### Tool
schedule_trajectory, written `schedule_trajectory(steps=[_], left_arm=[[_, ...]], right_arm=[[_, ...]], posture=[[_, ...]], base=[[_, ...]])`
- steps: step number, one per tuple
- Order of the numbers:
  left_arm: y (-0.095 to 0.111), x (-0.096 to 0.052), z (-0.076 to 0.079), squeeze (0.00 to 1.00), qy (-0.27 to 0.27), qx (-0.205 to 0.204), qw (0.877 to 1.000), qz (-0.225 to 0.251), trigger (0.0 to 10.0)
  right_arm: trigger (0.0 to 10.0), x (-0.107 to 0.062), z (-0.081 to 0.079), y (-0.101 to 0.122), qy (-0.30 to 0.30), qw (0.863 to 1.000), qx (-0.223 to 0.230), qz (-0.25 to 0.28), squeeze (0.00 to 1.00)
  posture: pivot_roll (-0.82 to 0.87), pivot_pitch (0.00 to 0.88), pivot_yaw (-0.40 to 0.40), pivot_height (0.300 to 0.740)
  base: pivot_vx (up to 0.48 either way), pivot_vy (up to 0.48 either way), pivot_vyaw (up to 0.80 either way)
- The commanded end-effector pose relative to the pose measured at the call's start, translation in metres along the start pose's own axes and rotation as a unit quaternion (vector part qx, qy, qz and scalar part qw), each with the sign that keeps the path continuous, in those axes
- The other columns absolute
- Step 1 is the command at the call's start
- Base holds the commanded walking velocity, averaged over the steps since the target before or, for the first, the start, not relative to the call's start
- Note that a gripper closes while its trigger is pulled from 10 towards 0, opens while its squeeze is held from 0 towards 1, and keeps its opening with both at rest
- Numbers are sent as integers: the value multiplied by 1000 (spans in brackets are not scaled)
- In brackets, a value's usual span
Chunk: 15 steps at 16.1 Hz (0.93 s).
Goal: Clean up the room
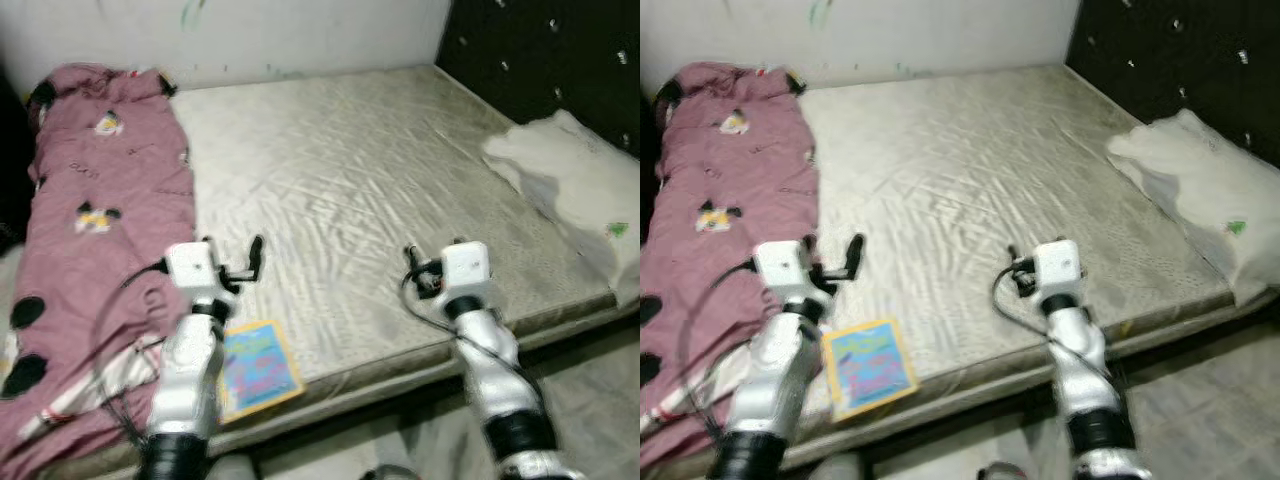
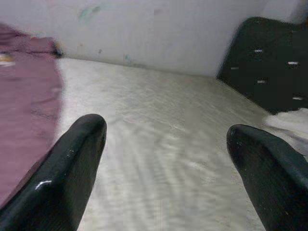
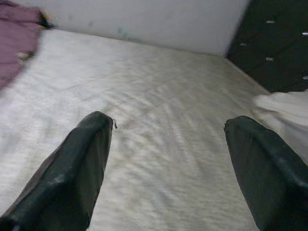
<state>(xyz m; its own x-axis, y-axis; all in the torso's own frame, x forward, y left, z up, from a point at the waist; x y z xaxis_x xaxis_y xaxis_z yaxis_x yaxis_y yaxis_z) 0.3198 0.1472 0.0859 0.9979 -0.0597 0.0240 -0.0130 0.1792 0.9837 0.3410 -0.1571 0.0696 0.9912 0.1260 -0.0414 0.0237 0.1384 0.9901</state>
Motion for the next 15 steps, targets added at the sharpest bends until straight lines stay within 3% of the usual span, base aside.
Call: schedule_trajectory(steps=[1,4,6,10,15], left_arm=[[7,2,1,0,-1,8,1000,18,10000],[9,1,3,0,1,21,1000,21,10000],[8,2,6,0,-6,2,1000,19,10000],[5,2,2,0,5,5,1000,10,10000],[4,2,3,0,0,6,1000,8,10000]], right_arm=[[10000,1,3,3,0,1000,-4,4,0],[10000,2,2,5,5,1000,-7,8,0],[10000,2,0,6,8,1000,-11,12,0],[10000,1,1,4,5,1000,-5,8,0],[10000,1,1,4,4,1000,-7,7,0]], posture=[[30,0,-25,740],[32,0,-26,740],[32,0,-26,740],[31,0,-23,740],[32,0,-21,740]], base=[[0,480,0],[0,0,0],[0,0,800],[0,0,522],[0,463,0]])
Point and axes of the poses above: a point about 5 cm out from each wrist's last joint towards the gripper, its own x axis pointing out of the wrist towards the gripper, its own y axis along the axis of the wrist's last joint, z = x × y, the point moved 4 cm from there along x, pointing out of the wrist towards the gripper, and after that the axes turned 1 degree about x, right-handed, at the moved point
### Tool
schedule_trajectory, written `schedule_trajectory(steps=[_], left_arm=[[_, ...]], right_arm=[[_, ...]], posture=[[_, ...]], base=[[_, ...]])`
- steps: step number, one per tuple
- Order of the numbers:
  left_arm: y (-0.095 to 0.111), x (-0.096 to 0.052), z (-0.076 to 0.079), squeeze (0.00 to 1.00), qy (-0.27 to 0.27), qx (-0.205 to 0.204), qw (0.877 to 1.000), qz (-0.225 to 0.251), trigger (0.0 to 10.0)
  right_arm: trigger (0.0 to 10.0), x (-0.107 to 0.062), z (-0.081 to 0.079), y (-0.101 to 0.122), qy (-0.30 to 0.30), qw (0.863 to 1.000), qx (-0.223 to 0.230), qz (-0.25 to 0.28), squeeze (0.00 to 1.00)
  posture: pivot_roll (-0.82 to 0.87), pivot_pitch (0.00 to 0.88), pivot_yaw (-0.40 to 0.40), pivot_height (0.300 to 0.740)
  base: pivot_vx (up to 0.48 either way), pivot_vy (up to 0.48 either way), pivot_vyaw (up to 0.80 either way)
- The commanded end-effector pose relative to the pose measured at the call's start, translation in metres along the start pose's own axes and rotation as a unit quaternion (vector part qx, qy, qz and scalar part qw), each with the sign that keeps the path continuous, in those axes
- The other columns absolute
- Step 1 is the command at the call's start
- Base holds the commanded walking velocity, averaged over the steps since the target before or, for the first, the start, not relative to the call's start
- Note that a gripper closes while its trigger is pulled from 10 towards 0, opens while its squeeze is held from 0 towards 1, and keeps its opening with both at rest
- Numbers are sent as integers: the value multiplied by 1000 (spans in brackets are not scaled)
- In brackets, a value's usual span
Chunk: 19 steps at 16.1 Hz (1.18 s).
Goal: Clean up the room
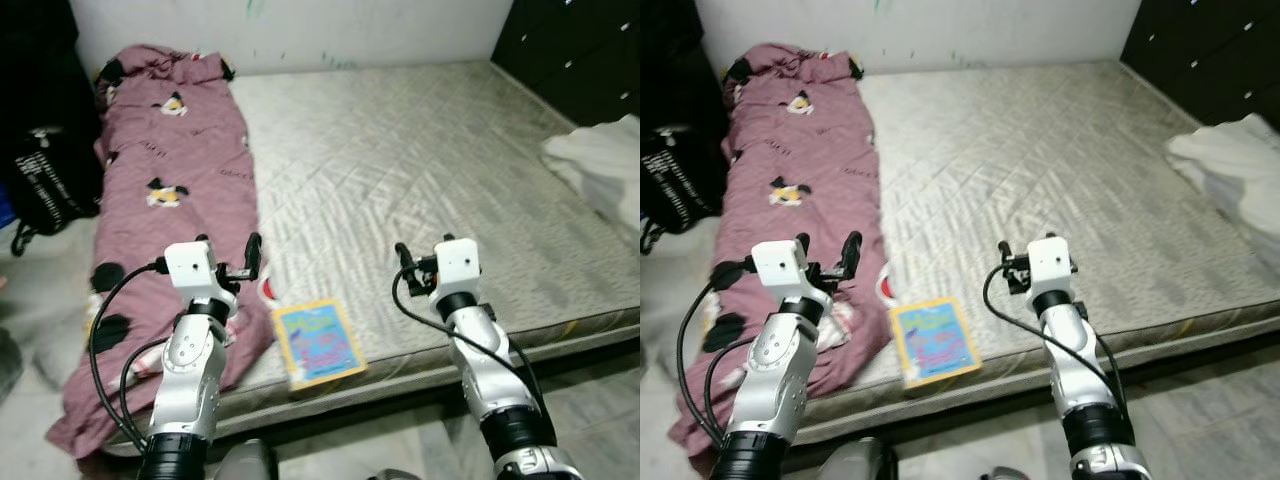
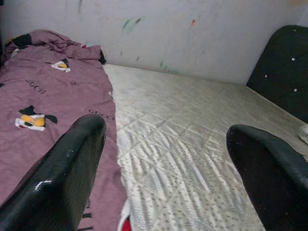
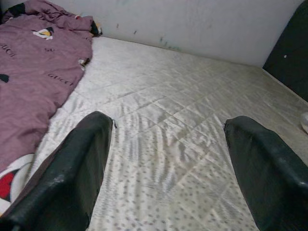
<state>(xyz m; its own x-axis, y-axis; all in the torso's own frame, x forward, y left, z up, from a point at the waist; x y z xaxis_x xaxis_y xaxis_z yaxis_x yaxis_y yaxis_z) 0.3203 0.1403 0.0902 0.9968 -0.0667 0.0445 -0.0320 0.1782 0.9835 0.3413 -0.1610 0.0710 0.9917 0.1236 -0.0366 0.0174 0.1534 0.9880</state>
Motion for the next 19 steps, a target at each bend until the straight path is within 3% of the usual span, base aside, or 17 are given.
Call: schedule_trajectory(steps=[1,5,17,19], left_arm=[[2,0,-5,0,4,4,1000,2,10000],[2,0,-6,0,17,-7,1000,-3,10000],[2,1,-8,0,13,4,1000,-3,10000],[2,1,-8,0,10,6,1000,-3,10000]], right_arm=[[10000,2,-3,3,5,1000,1,5,0],[10000,2,-3,4,7,1000,1,6,0],[10000,2,-11,7,26,1000,-1,16,0],[10000,3,-11,8,25,1000,4,16,0]], posture=[[32,0,-21,740],[31,0,-21,740],[31,0,-19,740],[30,0,-18,740]], base=[[0,480,0],[0,0,0],[0,0,714],[0,0,0]])
Point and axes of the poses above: a point about 5 cm out from each wrist's last joint towards the gripper, its own x axis pointing out of the wrist towards the gripper, its own y axis along the axis of the wrist's last joint, z = x × y, the point moved 4 cm from there along x, pointing out of the wrist towards the gripper, and after that the axes turned 1 degree about x, right-handed, at the moved point
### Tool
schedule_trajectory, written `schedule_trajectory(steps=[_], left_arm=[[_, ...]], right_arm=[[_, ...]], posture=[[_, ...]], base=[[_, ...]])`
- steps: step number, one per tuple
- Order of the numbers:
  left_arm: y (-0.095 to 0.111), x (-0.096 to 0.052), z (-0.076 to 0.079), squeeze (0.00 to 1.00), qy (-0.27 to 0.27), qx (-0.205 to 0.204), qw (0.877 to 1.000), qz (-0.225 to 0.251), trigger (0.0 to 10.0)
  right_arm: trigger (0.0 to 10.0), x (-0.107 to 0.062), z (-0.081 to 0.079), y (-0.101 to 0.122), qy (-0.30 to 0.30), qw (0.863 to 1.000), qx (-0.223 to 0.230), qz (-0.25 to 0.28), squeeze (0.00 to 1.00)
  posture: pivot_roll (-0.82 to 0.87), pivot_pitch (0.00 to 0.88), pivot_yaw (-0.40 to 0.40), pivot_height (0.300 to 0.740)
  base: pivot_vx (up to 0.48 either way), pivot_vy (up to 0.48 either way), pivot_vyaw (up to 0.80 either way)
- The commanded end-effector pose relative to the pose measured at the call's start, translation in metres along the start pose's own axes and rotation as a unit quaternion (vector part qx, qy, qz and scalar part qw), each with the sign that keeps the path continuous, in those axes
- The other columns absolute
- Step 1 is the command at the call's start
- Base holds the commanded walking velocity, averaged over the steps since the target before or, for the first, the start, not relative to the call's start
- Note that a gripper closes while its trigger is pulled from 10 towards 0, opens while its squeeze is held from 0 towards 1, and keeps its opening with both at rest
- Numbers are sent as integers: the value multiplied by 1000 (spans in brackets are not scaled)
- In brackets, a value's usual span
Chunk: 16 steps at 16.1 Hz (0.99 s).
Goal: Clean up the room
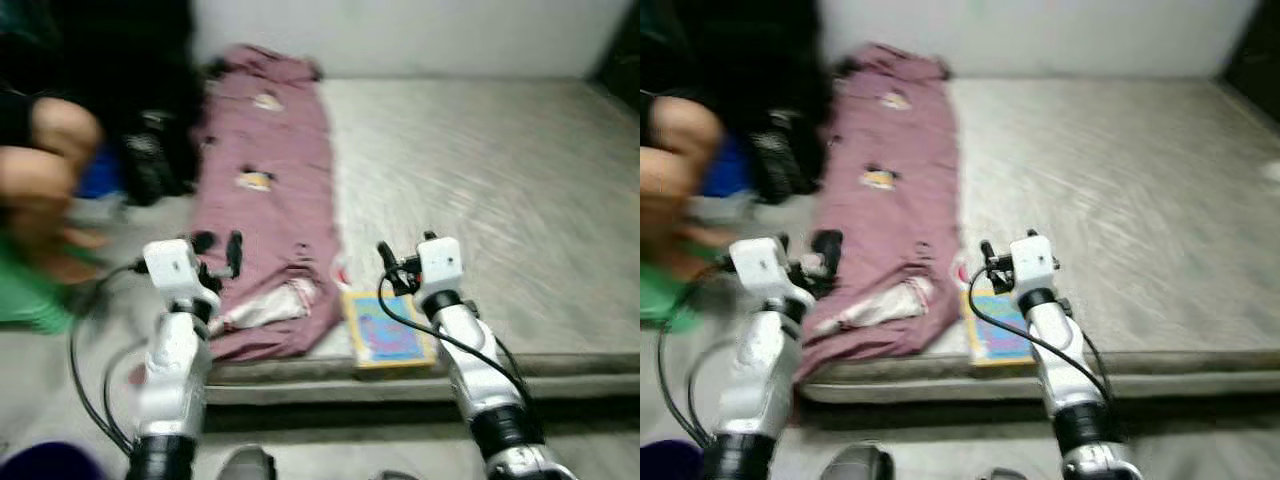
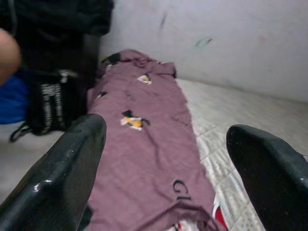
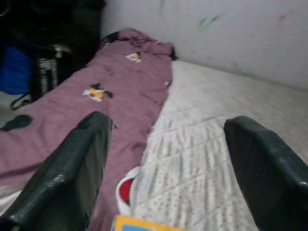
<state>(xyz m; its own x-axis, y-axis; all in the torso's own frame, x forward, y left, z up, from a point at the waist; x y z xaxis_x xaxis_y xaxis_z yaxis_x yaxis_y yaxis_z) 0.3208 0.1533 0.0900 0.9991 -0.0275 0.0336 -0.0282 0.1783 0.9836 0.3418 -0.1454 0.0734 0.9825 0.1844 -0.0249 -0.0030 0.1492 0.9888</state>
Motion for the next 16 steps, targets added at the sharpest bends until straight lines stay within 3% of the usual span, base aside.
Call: schedule_trajectory(steps=[1,6,8,11,16], left_arm=[[0,2,5,0,-10,6,1000,-1,10000],[1,5,8,0,-17,-11,1000,-2,10000],[4,6,7,0,-14,0,1000,4,10000],[5,4,3,0,-11,10,1000,9,10000],[0,-15,1,0,-30,9,999,-7,10000]], right_arm=[[10000,1,4,3,-6,1000,2,6,0],[10000,5,5,7,-16,1000,11,11,0],[10000,6,8,8,-28,999,21,11,0],[10000,4,7,11,-20,1000,21,12,0],[10000,-12,8,13,-38,998,41,12,0]], posture=[[29,0,-17,740],[32,0,-10,740],[33,0,-12,740],[30,0,-30,740],[16,40,-10,740]], base=[[0,0,0],[0,0,0],[0,0,0],[0,0,-800],[0,0,-104]])
Point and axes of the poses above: a point about 5 cm out from each wrist's last joint towards the gripper, its own x axis pointing out of the wrist towards the gripper, its own y axis along the axis of the wrist's last joint, z = x × y, the point moved 4 cm from there along x, pointing out of the wrist towards the gripper, and after that the axes turned 1 degree about x, right-handed, at the moved point
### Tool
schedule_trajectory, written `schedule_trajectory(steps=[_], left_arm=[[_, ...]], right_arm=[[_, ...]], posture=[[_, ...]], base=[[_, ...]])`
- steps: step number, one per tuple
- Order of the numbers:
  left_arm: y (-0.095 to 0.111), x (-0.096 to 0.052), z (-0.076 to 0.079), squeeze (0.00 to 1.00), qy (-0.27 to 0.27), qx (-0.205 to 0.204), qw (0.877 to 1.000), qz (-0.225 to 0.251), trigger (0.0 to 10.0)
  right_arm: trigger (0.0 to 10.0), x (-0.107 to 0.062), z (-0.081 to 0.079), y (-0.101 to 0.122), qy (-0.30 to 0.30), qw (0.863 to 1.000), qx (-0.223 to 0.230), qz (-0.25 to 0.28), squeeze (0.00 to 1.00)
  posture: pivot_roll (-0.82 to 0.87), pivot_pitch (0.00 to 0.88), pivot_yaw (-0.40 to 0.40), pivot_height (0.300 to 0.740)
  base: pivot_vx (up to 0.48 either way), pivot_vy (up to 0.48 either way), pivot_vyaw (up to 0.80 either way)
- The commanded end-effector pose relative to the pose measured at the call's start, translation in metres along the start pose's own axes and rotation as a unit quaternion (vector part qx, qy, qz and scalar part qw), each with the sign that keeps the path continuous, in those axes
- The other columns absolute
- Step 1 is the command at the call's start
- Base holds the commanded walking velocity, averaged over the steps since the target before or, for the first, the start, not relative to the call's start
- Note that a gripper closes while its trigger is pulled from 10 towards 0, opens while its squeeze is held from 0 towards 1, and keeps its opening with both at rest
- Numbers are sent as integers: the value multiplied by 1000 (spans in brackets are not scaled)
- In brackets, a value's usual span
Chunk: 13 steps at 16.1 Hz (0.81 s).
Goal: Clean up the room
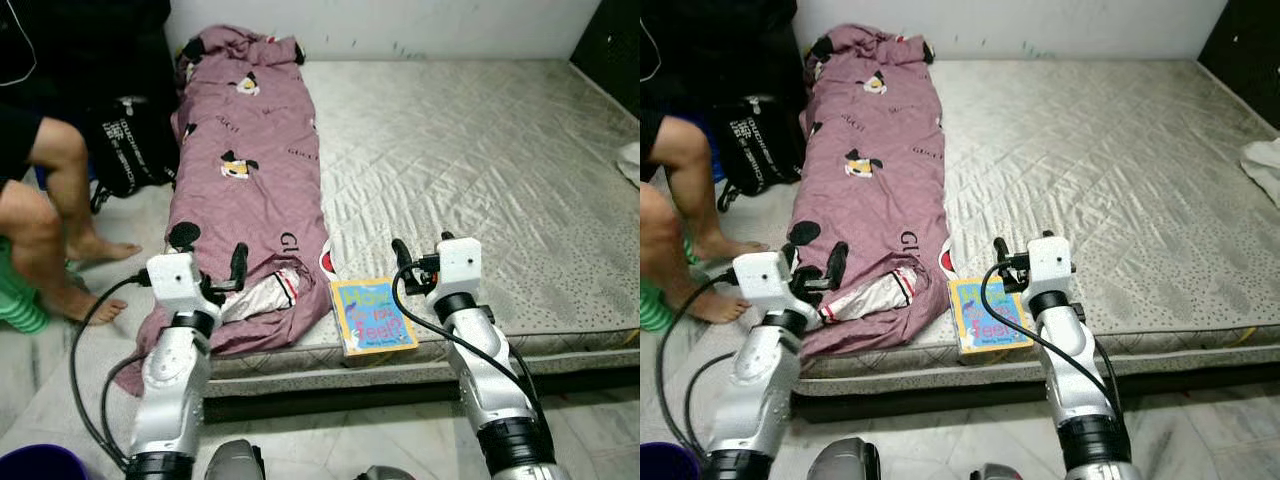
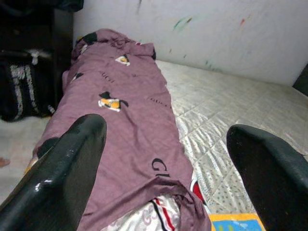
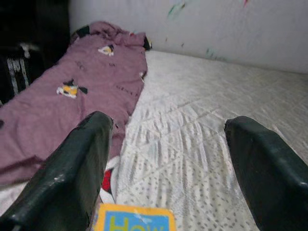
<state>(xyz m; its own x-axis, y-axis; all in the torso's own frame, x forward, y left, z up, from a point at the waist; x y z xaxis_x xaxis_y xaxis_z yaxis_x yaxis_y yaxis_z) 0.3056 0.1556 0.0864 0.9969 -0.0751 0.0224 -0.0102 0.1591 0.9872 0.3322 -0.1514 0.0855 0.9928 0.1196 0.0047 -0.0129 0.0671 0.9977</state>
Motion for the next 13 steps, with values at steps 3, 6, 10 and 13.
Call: schedule_trajectory(steps=[3,6,10,13], left_arm=[[11,-1,12,0,-28,-2,1000,6,10000],[10,-4,14,0,-30,-7,1000,2,10000],[18,2,16,0,-38,-9,999,5,10000],[20,3,18,0,-30,-25,999,11,10000]], right_arm=[[10000,-6,-5,-2,5,1000,10,-15,0],[10000,-2,1,-1,-2,1000,10,-18,0],[10000,1,1,6,0,1000,5,-15,0],[10000,2,1,9,2,1000,1,-12,0]], posture=[[51,73,-24,740],[54,105,-20,740],[45,133,-32,740],[42,139,-46,740]], base=[[190,0,0],[329,0,0],[350,0,-327],[126,0,0]])
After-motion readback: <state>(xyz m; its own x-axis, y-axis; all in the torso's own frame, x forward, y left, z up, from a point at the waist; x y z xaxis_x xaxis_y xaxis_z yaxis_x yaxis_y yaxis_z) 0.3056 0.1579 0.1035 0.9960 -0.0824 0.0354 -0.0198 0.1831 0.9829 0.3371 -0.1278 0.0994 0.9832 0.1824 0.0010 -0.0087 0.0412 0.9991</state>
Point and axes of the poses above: a point about 5 cm out from each wrist's last joint towards the gripper, its own x axis pointing out of the wrist towards the gripper, its own y axis along the axis of the wrist's last joint, z = x × y, the point moved 4 cm from there along x, pointing out of the wrist towards the gripper, and after that the axes turned 1 degree about x, right-handed, at the moved point
